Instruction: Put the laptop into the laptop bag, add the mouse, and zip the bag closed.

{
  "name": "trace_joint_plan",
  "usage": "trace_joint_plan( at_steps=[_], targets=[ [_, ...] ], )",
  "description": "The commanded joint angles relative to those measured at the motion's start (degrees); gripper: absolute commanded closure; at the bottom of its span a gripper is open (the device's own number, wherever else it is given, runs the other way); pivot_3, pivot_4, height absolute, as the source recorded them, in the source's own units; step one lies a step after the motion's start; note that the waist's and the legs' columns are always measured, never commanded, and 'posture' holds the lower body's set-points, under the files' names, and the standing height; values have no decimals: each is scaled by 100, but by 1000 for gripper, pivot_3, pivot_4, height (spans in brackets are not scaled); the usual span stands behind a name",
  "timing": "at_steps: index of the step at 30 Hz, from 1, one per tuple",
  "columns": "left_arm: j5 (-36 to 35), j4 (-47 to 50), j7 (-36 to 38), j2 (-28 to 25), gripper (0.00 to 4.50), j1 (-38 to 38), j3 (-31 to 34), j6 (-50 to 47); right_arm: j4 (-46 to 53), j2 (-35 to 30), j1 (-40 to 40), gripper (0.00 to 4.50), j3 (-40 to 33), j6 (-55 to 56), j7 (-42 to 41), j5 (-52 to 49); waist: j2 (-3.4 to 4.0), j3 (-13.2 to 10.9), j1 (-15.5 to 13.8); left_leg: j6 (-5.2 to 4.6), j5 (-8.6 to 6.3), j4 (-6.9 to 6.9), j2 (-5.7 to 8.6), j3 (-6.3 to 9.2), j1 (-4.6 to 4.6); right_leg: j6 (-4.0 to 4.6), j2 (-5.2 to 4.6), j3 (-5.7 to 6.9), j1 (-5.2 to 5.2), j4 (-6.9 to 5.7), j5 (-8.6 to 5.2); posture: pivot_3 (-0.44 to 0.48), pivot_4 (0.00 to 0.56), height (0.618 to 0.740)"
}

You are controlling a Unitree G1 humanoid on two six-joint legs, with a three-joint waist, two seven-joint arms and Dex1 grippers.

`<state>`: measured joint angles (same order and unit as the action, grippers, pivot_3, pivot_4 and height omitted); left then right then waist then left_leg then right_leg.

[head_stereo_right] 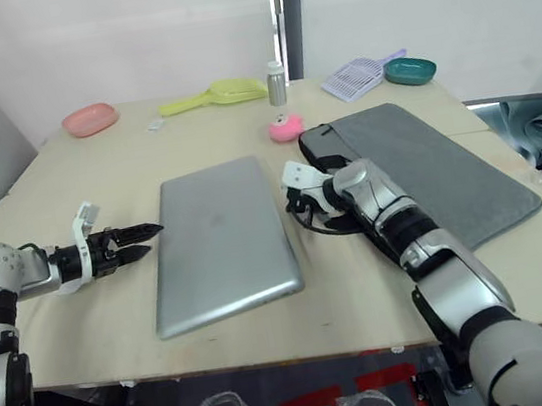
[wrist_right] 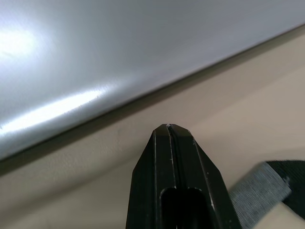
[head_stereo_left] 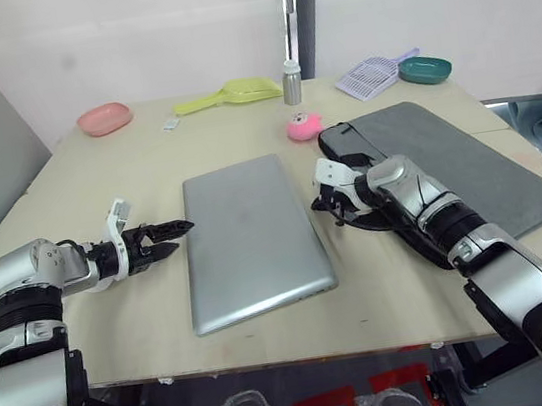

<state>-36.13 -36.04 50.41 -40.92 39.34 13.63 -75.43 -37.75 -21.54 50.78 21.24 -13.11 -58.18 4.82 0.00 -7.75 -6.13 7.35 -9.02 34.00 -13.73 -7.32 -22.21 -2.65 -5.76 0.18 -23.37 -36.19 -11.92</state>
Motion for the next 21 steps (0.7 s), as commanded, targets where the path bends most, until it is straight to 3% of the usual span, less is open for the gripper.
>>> trace_joint_plan(
  at_steps=[1, 16, 21],
  targets=[
    [-39, -69, -190, 437, 0, -90, -89, -393, 295, 178, -54, 4469, -70, -89, -49, -83, 0, 0, 2, -3, 0, 0, 2, 0, 0, 0, -3, 1, 2, 2, 0, 0, 150, 740],
    [-624, 1069, -559, 1177, 0, -568, 906, -1584, 610, 608, -88, 4469, -194, -461, -25, -136, 5, 2, 73, -7, 0, -23, 7, -1, 10, 0, -8, 6, 15, 31, 0, 0, 150, 740],
    [-995, 1299, -652, 1159, 0, -734, 936, -1707, 653, 608, -124, 4469, -223, -497, -24, -100, 6, -1, 130, -5, 0, -38, 2, 0, 8, -1, 0, 11, 11, 41, 0, 0, 150, 740]
  ],
)
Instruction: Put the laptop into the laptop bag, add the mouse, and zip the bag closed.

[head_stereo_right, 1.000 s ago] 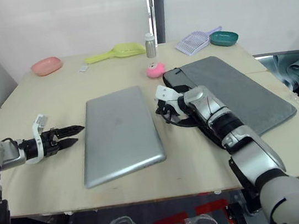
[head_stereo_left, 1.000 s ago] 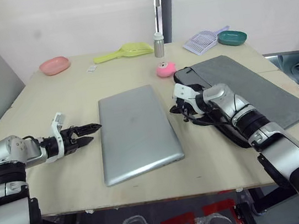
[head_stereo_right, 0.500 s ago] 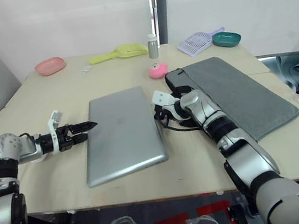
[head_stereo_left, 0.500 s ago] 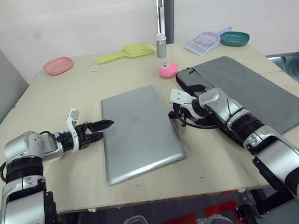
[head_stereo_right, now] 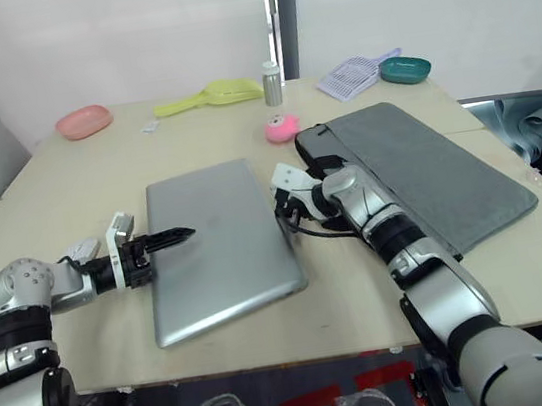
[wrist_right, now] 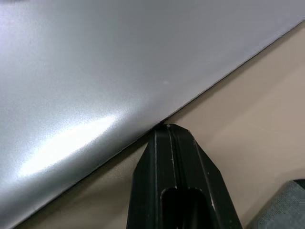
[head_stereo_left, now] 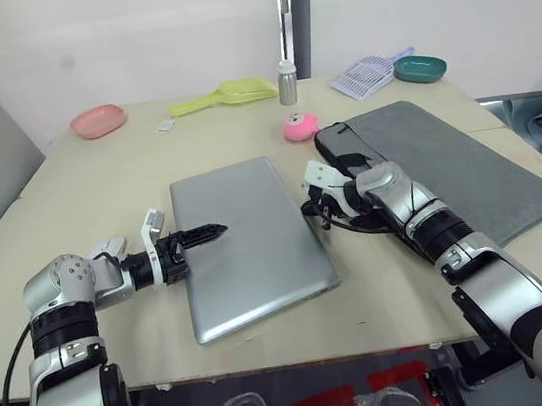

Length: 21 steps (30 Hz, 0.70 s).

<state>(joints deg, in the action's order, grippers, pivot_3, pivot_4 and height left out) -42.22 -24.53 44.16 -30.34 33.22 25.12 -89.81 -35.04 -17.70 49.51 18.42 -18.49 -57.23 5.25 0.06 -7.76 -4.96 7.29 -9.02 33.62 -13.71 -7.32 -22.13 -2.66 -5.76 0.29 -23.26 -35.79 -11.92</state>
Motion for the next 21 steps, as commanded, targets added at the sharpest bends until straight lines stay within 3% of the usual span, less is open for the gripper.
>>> trace_joint_plan(
  at_steps=[1, 7, 12, 19, 21],
  targets=[
    [-437, 175, -32, 56, 0, -168, -271, -269, 397, 221, -3, 4469, 54, 31, -123, -140, 0, 0, 21, 1, 1, -9, -2, 0, 1, 0, 3, 2, 0, 7, 0, 0, 150, 740],
    [-369, 128, -106, -17, 0, -182, -289, -258, 420, 147, -12, 4469, 26, 15, -130, -117, 0, 0, 48, 1, 1, -42, -3, -4, -3, 0, 7, 10, 0, 49, 0, 0, 150, 740],
    [-230, -141, -82, -98, 1509, 16, -253, 13, 378, 44, 5, 4500, -11, 28, -126, -92, 0, -3, 45, 1, 2, -47, -3, -3, -4, 0, 7, 12, 0, 53, 0, 0, 150, 740],
    [-234, -430, 218, -451, 4011, 423, -431, 114, -34, -309, 342, 4500, -272, 200, -97, -118, -2, -15, -42, 0, 3, -39, -3, 12, -22, 0, 6, 26, -2, 54, 0, 0, 150, 740],
    [-237, -481, 361, -545, 4202, 524, -528, 135, -153, -413, 417, 4500, -320, 261, -129, -140, -2, -17, -17, 1, 3, -38, -3, 12, -21, 1, 7, 26, -2, 53, 1, 0, 150, 740]
  ],
)
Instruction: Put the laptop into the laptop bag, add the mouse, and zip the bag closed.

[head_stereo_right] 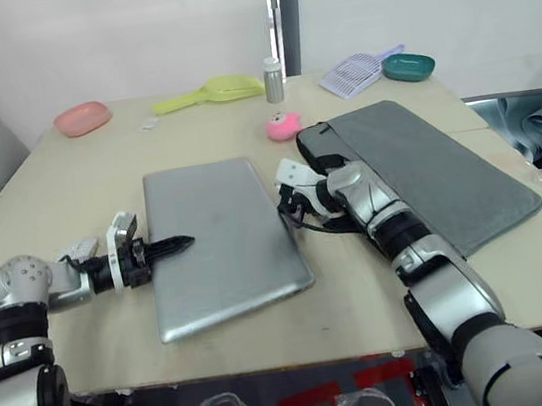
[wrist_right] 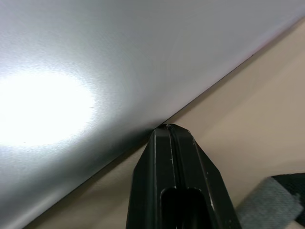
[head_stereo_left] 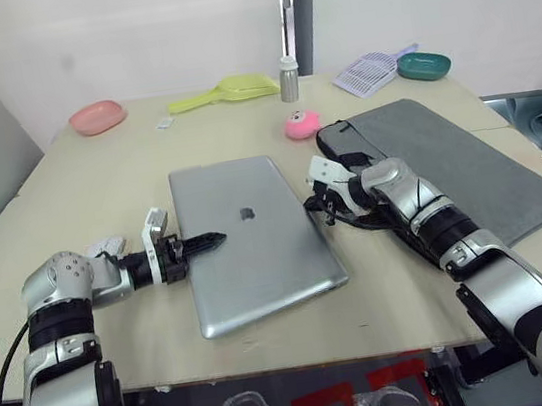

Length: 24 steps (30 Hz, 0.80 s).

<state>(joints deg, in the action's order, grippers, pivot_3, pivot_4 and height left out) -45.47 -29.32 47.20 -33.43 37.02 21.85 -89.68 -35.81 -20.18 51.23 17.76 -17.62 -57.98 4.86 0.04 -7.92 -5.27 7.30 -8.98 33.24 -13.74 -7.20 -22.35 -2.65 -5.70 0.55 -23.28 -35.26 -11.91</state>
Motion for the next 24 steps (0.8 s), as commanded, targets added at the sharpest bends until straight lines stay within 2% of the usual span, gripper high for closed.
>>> trace_joint_plan(
  at_steps=[1, 4, 7, 11, 13, 17, 20, 24],
  targets=[
    [83, -28, 142, -298, 4202, 219, -265, 129, -148, -250, 287, 4500, -281, 214, -76, -108, 0, -2, 22, 0, 0, -1, 0, 0, -1, 0, 0, 0, 0, 1, 0, 0, 150, 740],
    [96, -137, 336, -432, 4202, 375, -431, 190, -309, -416, 385, 4500, -331, 335, -135, -115, -1, -3, 46, 0, 7, -7, -1, 2, -10, -1, 3, 6, -7, 7, 0, 0, 150, 740],
    [116, -248, 578, -556, 4202, 498, -637, 287, -291, -607, 475, 4500, -472, 330, -239, -211, -2, -4, 63, -12, 51, -8, -8, 21, -64, -1, 12, 29, -47, 7, 0, 0, 150, 740],
    [118, -296, 796, -662, 4202, 582, -796, 335, 211, -835, 323, 4500, -688, 58, -487, -475, -2, -5, 73, -13, 52, -8, -14, 28, -91, 0, 17, 42, -70, 1, 0, 0, 150, 740],
    [54, -200, 862, -725, 4202, 593, -802, 261, 838, -1037, 119, 4500, -887, -416, -746, -820, -4, -7, 74, -12, 52, -9, -15, 29, -91, 0, 17, 43, -70, 2, 0, 0, 150, 740],
    [-327, 513, 881, -955, 4202, 379, -630, -162, 2783, -1793, -713, 4500, -1691, -1666, -1151, -1856, -6, -11, -4, -10, 51, -10, -23, 34, -92, -1, 22, 48, -67, 7, 0, 0, 150, 740],
    [-871, 988, 816, -1229, 4202, 122, -468, -282, 3854, -2439, -1583, 4500, -2365, -2152, -1108, -2306, -6, -11, -71, -4, 47, -12, -25, 34, -92, 0, 24, 50, -66, 10, 0, 0, 150, 740],
    [-1645, 1181, 584, -1673, 4202, -179, -275, -282, 4814, -3006, -2734, 4500, -3331, -2830, -842, -2767, -7, -12, -79, 1, 43, -8, -28, 34, -86, 3, 24, 48, -63, 12, -3, 0, 150, 740]
  ],
)
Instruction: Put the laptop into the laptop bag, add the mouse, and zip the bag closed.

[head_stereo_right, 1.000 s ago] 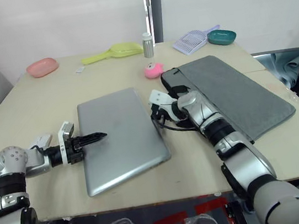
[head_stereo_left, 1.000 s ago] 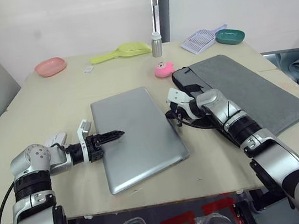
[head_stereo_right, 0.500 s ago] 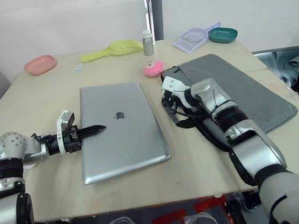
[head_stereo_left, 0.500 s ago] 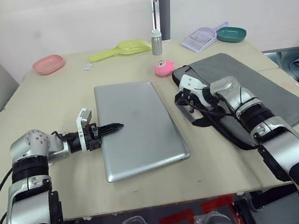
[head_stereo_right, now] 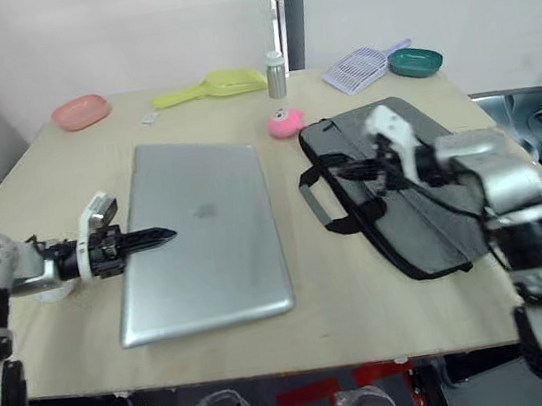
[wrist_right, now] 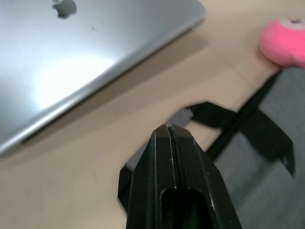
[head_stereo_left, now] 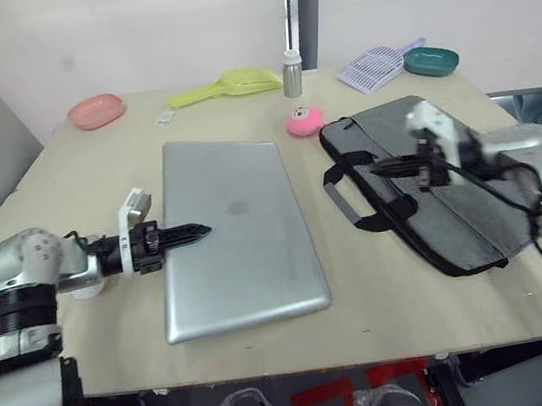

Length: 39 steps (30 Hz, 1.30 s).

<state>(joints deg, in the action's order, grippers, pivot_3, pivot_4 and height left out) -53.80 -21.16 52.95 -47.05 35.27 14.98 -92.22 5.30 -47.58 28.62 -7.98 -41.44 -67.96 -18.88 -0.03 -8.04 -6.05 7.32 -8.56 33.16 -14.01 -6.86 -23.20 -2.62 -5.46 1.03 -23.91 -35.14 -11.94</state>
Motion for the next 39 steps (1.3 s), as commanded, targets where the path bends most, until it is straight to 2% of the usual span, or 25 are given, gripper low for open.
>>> trace_joint_plan(
  at_steps=[1, 4, 8, 12, 15, 20, 23, 28, 30, 36, 39],
  targets=[
    [-1021, 338, -88, -428, 4202, -64, 480, -28, 930, -362, -774, 4500, -1077, -708, 243, -541, 0, 0, 0, 3, -3, 1, -2, 0, 1, 0, 1, -1, 0, -2, 0, 0, 150, 740],
    [-1667, 294, -328, -770, 4202, -316, 638, -28, 1574, -534, -1715, 3682, -2026, -1146, 268, -952, 0, -1, 8, 16, -18, 3, -2, -2, 6, -1, 1, -7, -1, -10, 0, 0, 150, 740],
    [-2493, 316, -753, -1101, 4202, -710, 797, -28, 1974, -603, -2765, 2311, -3251, -1481, 268, -1325, 1, -1, 19, 24, -41, 3, -6, -11, 13, -1, 4, -14, -1, -9, -1, 0, 150, 740],
    [-2997, 236, -1337, -1037, 4202, -879, 1000, -28, 2052, -628, -3048, 986, -4102, -1795, 448, -1716, 1, -1, 26, 22, -42, 13, -5, -19, 21, -1, 3, -27, 0, -19, -1, 0, 150, 740],
    [-3250, 292, -1717, -885, 4202, -844, 1026, -28, 2076, -698, -3037, 27, -4239, -1954, 601, -1986, 1, -1, 29, 21, -41, 20, -6, -22, 31, -2, 4, -35, 1, -35, -1, 0, 150, 740],
    [-3475, 199, -2307, -576, 4202, -485, 1095, -1, 2129, -654, -2457, 27, -3313, -2339, 1254, -2355, 1, -1, 54, 19, -39, 39, -6, -24, 33, -3, 5, -44, 2, -52, -1, 0, 150, 740],
    [-3584, 275, -2822, -236, 4202, -375, 1049, 130, 1778, -376, -1510, 27, -1916, -2573, 2320, -1853, 2, -1, 91, 18, -38, 51, -6, -26, 38, -6, 6, -54, 2, -64, 2, 0, 150, 740],
    [-4217, 484, -3716, 259, 4202, -339, 1039, 481, 1224, 224, -468, 27, -515, -2653, 3472, -1152, 4, -2, 72, 55, -17, 61, -6, -26, 30, -11, 8, -59, -9, -82, 4, 0, 150, 740],
    [-4577, 680, -4042, 394, 4202, -456, 979, 661, 908, 341, -275, 27, -58, -2429, 3699, -805, 3, -2, 53, 57, -16, 61, -6, -22, 24, -13, 10, -55, -11, -81, 5, 0, 150, 740],
    [-5735, 1271, -4950, 541, 4202, -950, 550, 1394, -13, 584, 163, 27, 626, -1740, 3813, -218, 2, -2, 11, 65, -20, 59, -5, -12, 7, -29, 10, -44, -12, -68, 11, 0, 150, 740],
    [-5916, 1420, -5108, 583, 4202, -1022, 410, 1635, -239, 666, 212, 27, 976, -1497, 3752, 19, 2, -2, 4, 69, -18, 62, -6, -12, 8, -48, 10, -46, -12, -71, 18, 0, 150, 740]
  ],
)
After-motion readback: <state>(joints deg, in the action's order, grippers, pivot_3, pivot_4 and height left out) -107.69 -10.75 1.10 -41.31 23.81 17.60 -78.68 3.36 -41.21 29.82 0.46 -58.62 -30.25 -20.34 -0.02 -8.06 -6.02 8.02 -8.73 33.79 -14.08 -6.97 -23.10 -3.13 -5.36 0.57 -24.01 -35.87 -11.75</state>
